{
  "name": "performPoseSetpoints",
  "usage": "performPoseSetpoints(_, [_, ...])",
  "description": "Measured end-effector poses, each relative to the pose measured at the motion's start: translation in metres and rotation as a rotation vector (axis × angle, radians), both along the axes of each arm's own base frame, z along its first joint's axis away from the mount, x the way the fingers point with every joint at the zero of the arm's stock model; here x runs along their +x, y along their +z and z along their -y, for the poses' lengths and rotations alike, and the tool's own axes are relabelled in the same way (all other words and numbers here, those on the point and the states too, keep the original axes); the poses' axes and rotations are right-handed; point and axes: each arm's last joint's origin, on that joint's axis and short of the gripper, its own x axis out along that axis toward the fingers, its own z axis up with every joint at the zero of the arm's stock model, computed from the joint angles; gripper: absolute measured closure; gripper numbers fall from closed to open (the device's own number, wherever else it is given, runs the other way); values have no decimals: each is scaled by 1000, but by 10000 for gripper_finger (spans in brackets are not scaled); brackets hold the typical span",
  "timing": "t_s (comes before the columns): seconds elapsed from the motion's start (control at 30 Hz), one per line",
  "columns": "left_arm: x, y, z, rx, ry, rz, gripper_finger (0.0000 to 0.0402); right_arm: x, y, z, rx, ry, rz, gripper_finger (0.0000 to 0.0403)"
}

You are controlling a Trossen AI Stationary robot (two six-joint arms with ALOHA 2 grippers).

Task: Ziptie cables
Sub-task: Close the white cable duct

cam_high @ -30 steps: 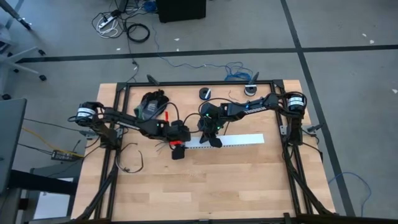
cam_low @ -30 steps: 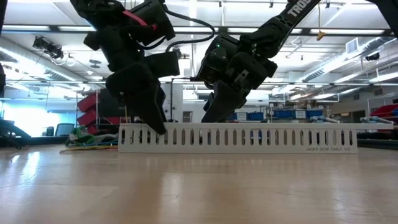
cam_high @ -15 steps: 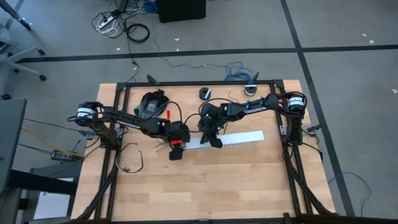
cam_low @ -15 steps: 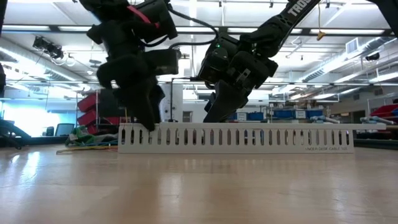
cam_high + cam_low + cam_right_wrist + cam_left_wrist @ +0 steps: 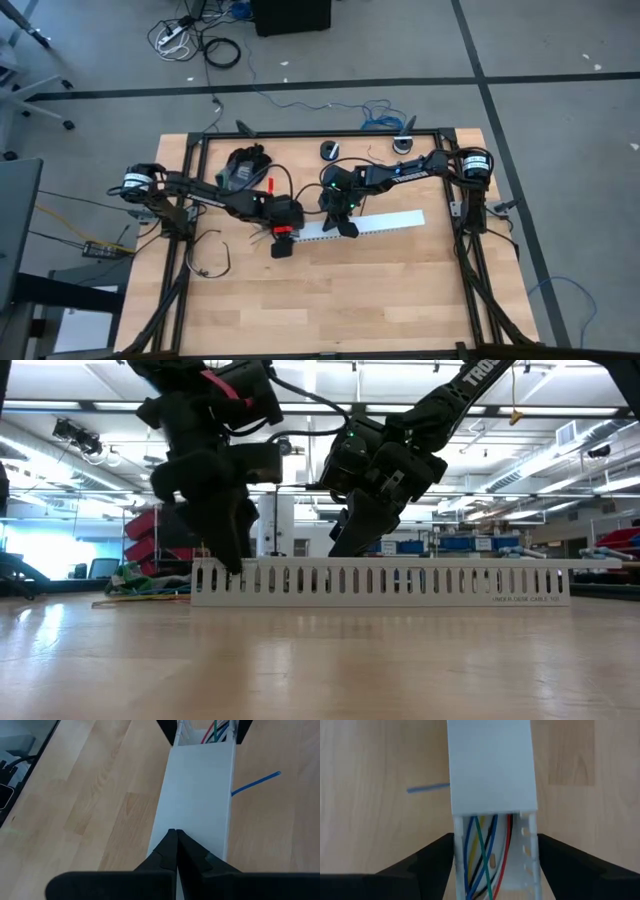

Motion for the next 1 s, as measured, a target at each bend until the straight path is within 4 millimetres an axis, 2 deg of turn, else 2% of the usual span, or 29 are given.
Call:
performPoseSetpoints(0.47, [5,-8,0,-1,2,7,132,1,0,-1,0,1,11,403])
performPoseSetpoints(1.0, [8,-13,0,4,0,7,158,2,0,-1,1,1,24,403])
